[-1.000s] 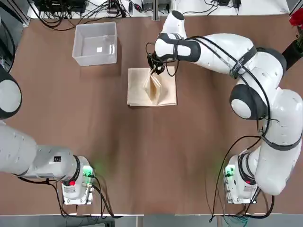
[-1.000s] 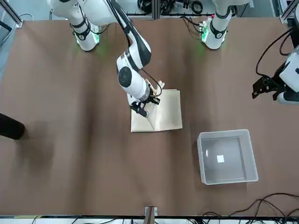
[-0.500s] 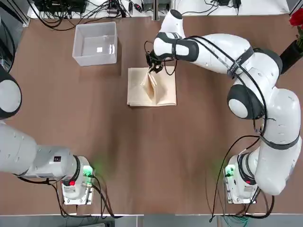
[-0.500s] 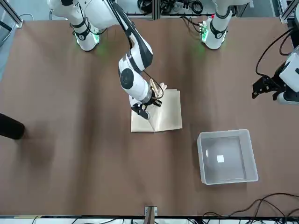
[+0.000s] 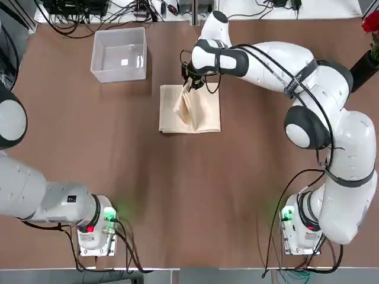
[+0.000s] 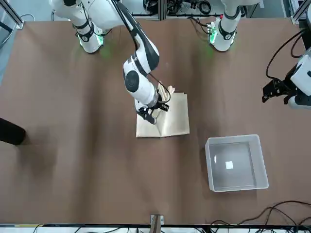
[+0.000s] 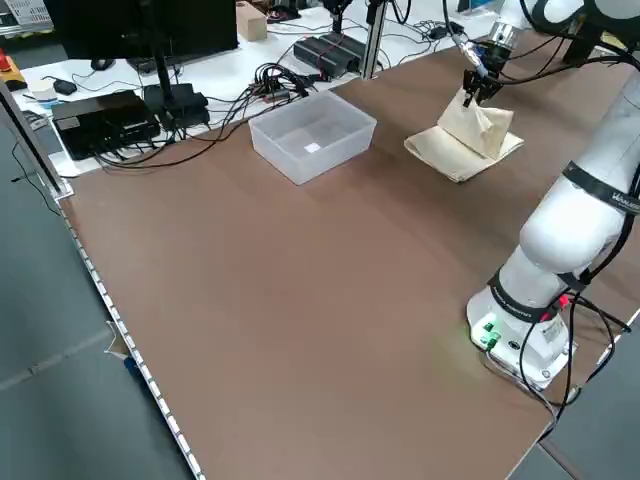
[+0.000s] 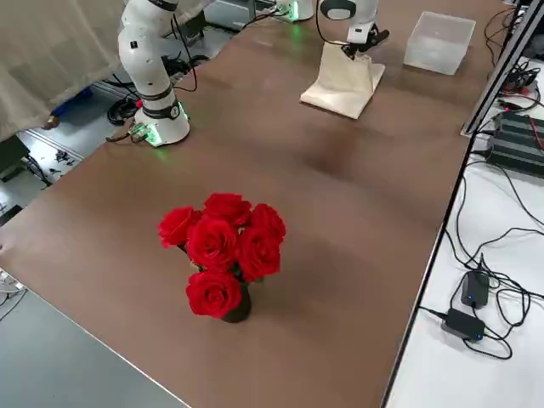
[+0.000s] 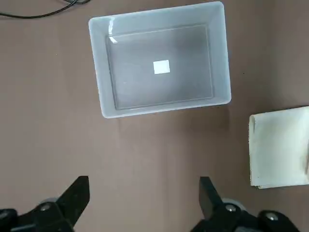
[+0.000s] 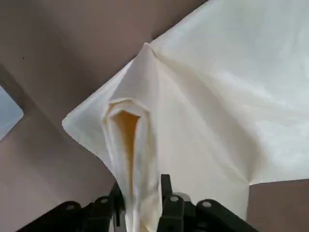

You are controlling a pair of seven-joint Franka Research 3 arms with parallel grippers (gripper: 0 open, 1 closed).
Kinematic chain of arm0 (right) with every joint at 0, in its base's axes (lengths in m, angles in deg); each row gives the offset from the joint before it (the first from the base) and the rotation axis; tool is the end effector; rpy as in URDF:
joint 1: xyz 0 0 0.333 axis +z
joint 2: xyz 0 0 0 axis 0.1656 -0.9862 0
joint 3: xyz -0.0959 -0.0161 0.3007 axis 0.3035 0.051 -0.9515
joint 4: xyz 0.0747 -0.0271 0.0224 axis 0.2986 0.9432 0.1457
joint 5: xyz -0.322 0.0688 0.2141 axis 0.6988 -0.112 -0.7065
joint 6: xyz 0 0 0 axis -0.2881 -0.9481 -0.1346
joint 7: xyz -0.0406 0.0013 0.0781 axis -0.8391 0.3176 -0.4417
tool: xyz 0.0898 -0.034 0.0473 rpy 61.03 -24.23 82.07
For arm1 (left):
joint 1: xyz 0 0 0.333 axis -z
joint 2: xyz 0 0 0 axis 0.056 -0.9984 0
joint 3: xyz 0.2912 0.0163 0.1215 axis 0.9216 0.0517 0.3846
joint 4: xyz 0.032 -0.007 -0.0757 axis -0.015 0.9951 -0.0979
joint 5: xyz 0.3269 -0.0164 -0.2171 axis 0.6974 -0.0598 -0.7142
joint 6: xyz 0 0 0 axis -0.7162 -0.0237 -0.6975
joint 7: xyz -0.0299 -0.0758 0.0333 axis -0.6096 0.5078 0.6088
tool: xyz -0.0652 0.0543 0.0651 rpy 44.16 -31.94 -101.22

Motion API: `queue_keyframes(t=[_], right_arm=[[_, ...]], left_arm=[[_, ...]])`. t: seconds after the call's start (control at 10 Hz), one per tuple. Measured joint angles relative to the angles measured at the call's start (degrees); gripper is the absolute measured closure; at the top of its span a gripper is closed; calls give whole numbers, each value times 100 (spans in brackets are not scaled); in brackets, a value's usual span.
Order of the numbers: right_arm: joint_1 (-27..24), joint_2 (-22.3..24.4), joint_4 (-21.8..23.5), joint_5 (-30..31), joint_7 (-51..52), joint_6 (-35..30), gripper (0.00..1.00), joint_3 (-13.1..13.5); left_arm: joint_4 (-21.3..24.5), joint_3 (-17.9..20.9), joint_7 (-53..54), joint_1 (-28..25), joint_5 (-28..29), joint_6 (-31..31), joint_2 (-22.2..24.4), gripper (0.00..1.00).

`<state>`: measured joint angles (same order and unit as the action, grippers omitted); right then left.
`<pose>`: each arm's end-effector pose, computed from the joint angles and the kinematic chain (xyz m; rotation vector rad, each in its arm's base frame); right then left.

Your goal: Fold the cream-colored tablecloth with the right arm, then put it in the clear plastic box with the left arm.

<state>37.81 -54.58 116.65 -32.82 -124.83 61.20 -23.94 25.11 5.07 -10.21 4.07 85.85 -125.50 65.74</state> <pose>0.5147 0.5062 0.2960 -2.6428 0.7303 0.2921 0.5748 -0.0203 0.5907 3.1206 -0.1339 0.0836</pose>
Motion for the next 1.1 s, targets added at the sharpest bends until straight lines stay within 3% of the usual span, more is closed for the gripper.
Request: queue_keyframes(t=[0.1,0.2,0.8,1.1], right_arm=[[0,-4,0,0,0,0,55,0],[0,-5,0,0,0,0,53,0],[-33,-5,-127,7,9,2,54,92],[-375,-5,-177,53,332,-14,56,151]], left_arm=[[0,0,0,0,0,0,0,0],[0,0,0,0,0,0,0,0],[2,0,0,0,0,0,0,0],[5,1,0,-1,0,0,-2,0]])
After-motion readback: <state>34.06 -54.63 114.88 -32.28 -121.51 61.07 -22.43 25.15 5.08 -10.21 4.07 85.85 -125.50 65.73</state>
